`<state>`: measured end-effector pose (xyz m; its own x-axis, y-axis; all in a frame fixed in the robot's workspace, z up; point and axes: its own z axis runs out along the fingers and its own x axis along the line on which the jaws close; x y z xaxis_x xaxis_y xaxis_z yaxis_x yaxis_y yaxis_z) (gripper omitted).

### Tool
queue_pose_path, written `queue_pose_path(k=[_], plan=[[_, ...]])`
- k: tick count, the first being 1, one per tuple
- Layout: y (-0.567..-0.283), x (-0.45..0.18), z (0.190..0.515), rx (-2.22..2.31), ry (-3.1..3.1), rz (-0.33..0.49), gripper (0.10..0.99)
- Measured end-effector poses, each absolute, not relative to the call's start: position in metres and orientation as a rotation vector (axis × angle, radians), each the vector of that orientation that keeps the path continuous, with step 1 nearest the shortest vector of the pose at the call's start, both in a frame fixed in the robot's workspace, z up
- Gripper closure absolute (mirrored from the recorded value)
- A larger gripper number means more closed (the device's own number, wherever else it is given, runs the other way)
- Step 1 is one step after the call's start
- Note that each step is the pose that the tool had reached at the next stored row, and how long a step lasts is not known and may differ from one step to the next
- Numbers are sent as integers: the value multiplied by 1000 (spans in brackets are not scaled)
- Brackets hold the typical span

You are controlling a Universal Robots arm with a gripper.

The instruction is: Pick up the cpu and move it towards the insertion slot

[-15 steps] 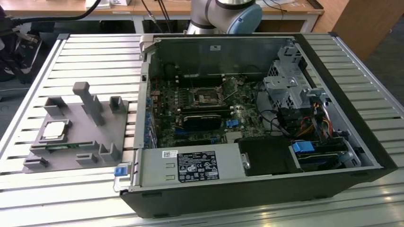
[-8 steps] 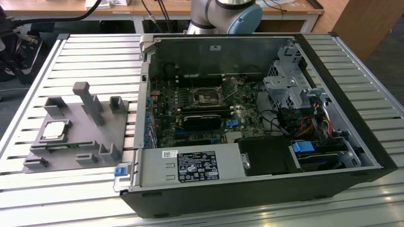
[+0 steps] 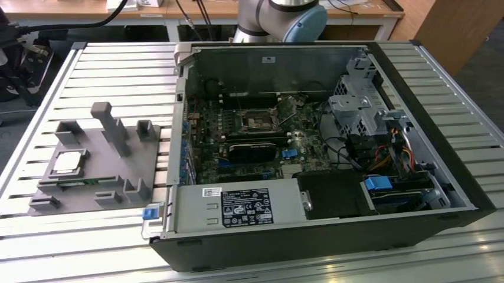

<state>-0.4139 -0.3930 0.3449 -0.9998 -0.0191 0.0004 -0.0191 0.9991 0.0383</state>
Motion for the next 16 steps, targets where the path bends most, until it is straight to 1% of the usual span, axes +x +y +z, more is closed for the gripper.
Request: queue_pose_path(k=[16], plan=[[-393, -416, 338, 30, -3140, -60, 980]])
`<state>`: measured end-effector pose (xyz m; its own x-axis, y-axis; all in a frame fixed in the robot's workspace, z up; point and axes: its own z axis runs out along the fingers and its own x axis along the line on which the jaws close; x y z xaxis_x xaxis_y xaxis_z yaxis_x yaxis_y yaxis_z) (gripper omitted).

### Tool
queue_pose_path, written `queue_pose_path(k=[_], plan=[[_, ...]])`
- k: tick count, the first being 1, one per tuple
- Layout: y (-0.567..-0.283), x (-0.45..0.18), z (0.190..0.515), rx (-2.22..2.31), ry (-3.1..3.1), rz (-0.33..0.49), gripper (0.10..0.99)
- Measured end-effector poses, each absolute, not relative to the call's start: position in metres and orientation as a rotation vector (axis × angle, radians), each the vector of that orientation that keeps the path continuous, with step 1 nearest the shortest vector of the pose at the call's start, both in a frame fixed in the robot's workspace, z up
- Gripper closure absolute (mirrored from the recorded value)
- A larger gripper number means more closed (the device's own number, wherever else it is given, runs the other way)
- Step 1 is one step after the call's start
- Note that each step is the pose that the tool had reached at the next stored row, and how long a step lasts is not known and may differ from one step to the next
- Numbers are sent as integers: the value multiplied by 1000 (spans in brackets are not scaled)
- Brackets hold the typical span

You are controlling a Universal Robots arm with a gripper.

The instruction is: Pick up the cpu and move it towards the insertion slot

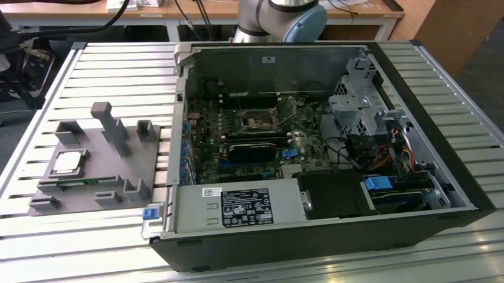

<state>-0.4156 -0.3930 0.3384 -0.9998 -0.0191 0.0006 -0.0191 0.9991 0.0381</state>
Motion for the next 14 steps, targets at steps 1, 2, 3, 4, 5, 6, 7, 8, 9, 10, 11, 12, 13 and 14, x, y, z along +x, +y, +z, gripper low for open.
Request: queue_pose_path(k=[1, 2, 3, 4, 5, 6, 7, 8, 9, 10, 11, 12, 13, 14], plan=[[-393, -416, 338, 30, -3140, -60, 980], [-393, -416, 337, 30, -3140, -60, 980], [-393, -416, 337, 31, -3140, -60, 980], [-393, -416, 336, 31, -3140, -60, 980], [-393, -417, 335, 31, -3140, -60, 980], [-394, -417, 335, 31, -3140, -60, 980], [-394, -417, 334, 31, -3140, -60, 980], [-394, -417, 334, 31, -3140, -60, 980], [-394, -417, 333, 32, -3140, -60, 980], [-394, -418, 332, 32, -3140, -60, 973], [-394, -418, 332, 32, -3140, -60, 918], [-394, -418, 331, 32, -3140, -60, 855], [-394, -418, 330, 32, -3140, -60, 855], [-394, -418, 330, 32, -3140, -60, 796]])
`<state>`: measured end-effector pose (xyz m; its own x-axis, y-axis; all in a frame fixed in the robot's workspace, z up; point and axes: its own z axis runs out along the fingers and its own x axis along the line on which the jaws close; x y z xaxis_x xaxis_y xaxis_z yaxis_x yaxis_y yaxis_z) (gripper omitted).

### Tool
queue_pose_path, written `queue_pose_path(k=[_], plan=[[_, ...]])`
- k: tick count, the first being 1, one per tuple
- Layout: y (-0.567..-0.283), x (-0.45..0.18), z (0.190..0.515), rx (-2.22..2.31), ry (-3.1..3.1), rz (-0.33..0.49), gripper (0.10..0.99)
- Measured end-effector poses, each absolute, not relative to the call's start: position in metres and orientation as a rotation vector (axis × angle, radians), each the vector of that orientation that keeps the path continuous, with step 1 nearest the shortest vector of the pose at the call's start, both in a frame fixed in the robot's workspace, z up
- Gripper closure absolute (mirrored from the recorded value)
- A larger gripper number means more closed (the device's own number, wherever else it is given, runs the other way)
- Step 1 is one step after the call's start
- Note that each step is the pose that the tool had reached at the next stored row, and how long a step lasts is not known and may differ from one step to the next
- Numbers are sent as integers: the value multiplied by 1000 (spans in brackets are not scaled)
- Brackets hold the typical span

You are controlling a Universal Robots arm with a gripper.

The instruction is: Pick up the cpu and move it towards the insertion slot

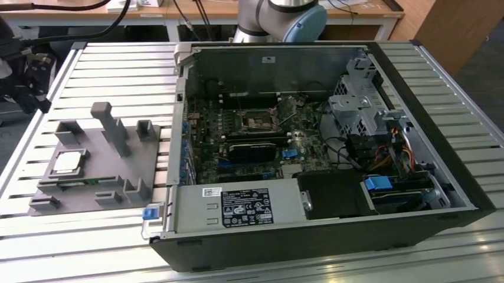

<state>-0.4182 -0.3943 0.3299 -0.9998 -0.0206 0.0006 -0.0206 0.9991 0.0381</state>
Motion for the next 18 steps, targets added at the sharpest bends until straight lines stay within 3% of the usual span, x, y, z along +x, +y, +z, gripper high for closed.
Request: queue_pose_path(k=[2, 4, 5, 18], plan=[[-394, -419, 329, 32, -3140, -60, 678], [-394, -419, 328, 32, -3140, -60, 678], [-394, -419, 327, 32, -3140, -60, 612], [-395, -421, 317, 33, -3140, -60, 612]])
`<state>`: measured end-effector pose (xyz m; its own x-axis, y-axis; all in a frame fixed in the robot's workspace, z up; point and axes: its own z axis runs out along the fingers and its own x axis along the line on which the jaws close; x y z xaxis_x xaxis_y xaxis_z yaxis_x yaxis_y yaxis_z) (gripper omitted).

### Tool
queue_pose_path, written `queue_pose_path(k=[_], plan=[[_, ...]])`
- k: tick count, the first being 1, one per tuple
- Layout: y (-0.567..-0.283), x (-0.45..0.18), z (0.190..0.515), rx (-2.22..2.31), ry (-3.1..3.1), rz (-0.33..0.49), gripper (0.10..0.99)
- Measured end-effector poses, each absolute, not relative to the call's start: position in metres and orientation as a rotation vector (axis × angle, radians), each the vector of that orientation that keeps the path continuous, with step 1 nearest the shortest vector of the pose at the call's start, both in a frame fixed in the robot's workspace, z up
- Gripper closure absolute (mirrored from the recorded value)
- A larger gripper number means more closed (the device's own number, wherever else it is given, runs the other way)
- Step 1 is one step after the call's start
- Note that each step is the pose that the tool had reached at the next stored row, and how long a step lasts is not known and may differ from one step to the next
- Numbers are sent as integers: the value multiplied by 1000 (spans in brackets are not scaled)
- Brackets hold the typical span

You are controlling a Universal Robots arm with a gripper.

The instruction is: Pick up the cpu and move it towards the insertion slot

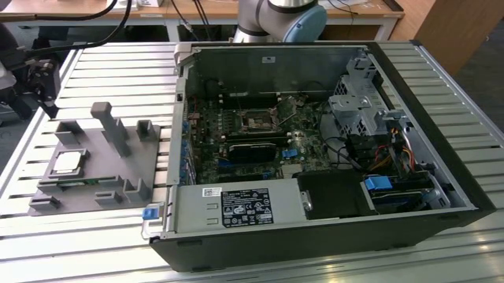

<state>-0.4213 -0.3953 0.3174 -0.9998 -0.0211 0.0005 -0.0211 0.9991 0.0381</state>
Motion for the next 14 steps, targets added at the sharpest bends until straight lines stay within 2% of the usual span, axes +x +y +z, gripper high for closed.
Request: queue_pose_path(k=[14], plan=[[-396, -421, 310, 33, -3140, -57, 612]])
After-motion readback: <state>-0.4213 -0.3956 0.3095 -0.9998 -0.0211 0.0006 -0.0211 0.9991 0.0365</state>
